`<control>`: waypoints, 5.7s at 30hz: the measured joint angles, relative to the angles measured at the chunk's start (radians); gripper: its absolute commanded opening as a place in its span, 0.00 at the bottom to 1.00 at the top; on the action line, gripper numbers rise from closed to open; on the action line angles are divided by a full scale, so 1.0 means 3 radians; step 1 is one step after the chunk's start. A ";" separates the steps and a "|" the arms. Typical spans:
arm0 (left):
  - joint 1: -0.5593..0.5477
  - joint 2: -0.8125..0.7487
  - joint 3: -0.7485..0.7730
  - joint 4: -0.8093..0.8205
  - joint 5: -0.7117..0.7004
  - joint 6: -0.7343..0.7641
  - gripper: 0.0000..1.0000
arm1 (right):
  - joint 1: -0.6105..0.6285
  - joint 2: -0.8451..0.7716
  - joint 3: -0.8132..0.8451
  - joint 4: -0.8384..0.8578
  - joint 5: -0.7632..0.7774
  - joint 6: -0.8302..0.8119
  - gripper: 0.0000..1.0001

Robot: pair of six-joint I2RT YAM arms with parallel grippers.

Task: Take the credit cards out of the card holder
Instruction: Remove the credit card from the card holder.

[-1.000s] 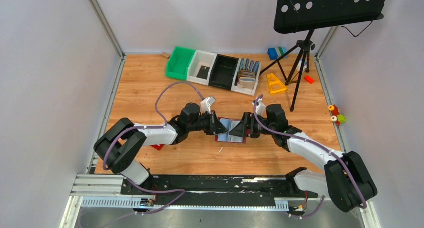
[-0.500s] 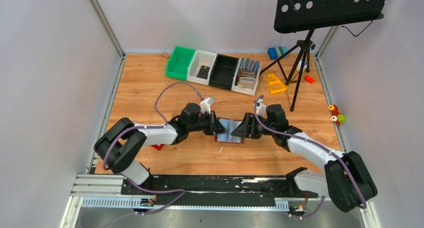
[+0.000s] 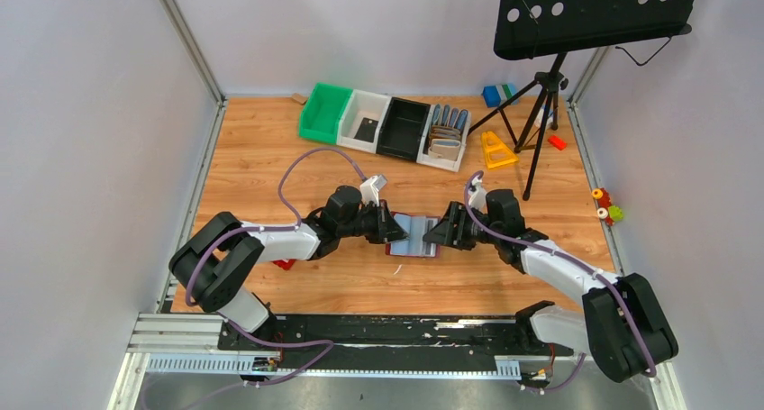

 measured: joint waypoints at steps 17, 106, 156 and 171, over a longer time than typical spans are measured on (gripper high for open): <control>-0.0001 -0.0010 0.0019 -0.0075 0.0010 0.0020 0.00 | -0.0018 -0.0001 -0.0033 0.0086 -0.0182 0.0022 0.78; -0.0070 0.0552 0.0264 -0.0376 -0.0050 0.0088 0.00 | -0.0104 0.0100 -0.0234 0.0150 -0.0319 -0.0182 0.07; -0.0146 0.0608 0.0347 -0.0409 -0.0051 0.0102 0.58 | 0.0184 0.0645 0.0256 -0.0211 -0.0112 -0.0280 0.08; -0.0191 0.0532 0.0347 -0.0356 -0.0046 0.0111 0.78 | 0.0203 0.0495 0.0237 -0.0309 -0.0018 -0.0267 0.07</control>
